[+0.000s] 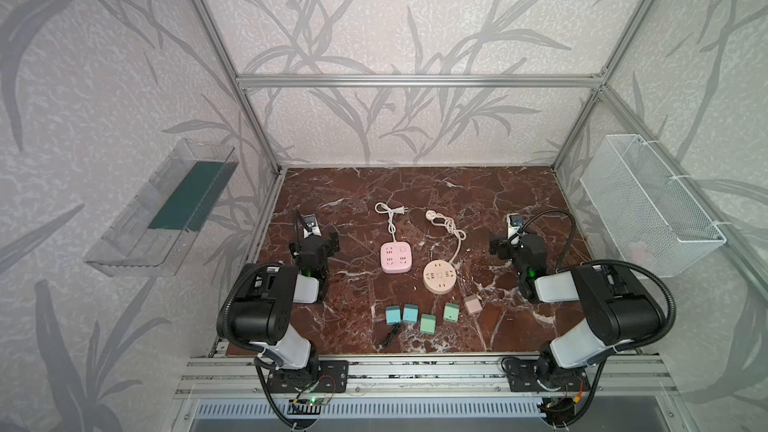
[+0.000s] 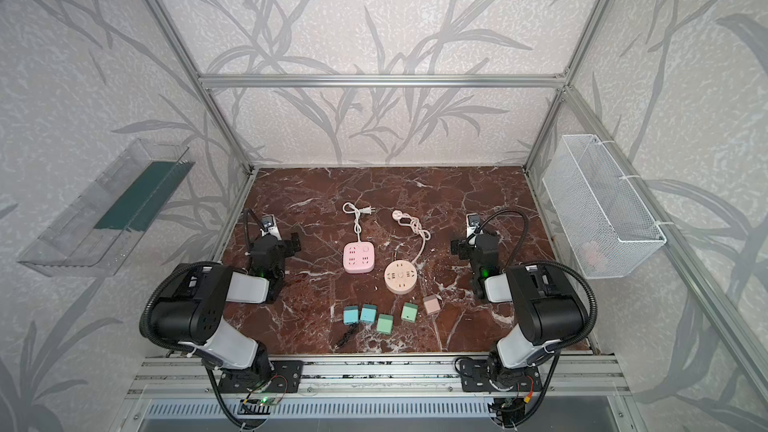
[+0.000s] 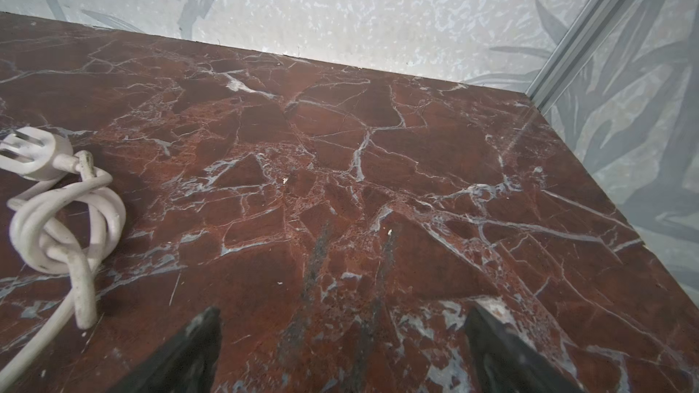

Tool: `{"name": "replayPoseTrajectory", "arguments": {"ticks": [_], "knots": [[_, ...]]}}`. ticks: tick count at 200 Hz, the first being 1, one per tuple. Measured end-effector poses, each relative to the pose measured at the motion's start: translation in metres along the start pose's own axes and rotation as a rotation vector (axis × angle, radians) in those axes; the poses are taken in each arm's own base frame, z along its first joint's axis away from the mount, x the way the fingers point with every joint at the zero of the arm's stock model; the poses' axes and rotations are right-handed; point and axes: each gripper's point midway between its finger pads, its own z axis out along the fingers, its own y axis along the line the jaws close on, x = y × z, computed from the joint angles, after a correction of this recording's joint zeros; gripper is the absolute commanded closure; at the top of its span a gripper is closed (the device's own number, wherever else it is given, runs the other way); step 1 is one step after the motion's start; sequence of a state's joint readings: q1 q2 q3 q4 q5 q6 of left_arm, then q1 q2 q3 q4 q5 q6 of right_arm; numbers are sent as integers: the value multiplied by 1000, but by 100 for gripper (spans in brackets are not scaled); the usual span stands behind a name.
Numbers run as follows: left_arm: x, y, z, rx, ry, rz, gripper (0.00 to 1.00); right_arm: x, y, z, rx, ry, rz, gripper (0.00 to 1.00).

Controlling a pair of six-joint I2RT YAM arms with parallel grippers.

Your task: Insert the plug

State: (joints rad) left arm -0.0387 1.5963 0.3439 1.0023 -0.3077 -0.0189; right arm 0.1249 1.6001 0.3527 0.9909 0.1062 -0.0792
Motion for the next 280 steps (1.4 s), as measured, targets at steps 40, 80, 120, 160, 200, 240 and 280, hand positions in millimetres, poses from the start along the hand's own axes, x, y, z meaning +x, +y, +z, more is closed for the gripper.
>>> {"name": "replayPoseTrajectory", "arguments": {"ticks": [40, 80, 120, 160, 200, 240, 280], "knots": [[0, 0, 0, 0, 0, 0, 1, 0, 1, 0, -3, 1, 0, 1], [0, 0, 0, 1, 1, 0, 1, 0, 1, 0, -3, 1, 0, 1], [0, 0, 0, 3, 1, -1, 1, 0, 1, 0, -3, 1, 0, 1], [0, 0, 0, 3, 1, -1, 1, 0, 1, 0, -3, 2, 0, 1], [2, 5, 4, 32, 16, -35, 1, 1, 1, 0, -4, 2, 0, 1], [3, 4, 6, 76, 41, -50, 1, 1, 2, 0, -12, 7, -3, 1], [-67, 1, -19, 135, -73, -69, 1, -41, 26, -4, -21, 36, -79, 1]]}}
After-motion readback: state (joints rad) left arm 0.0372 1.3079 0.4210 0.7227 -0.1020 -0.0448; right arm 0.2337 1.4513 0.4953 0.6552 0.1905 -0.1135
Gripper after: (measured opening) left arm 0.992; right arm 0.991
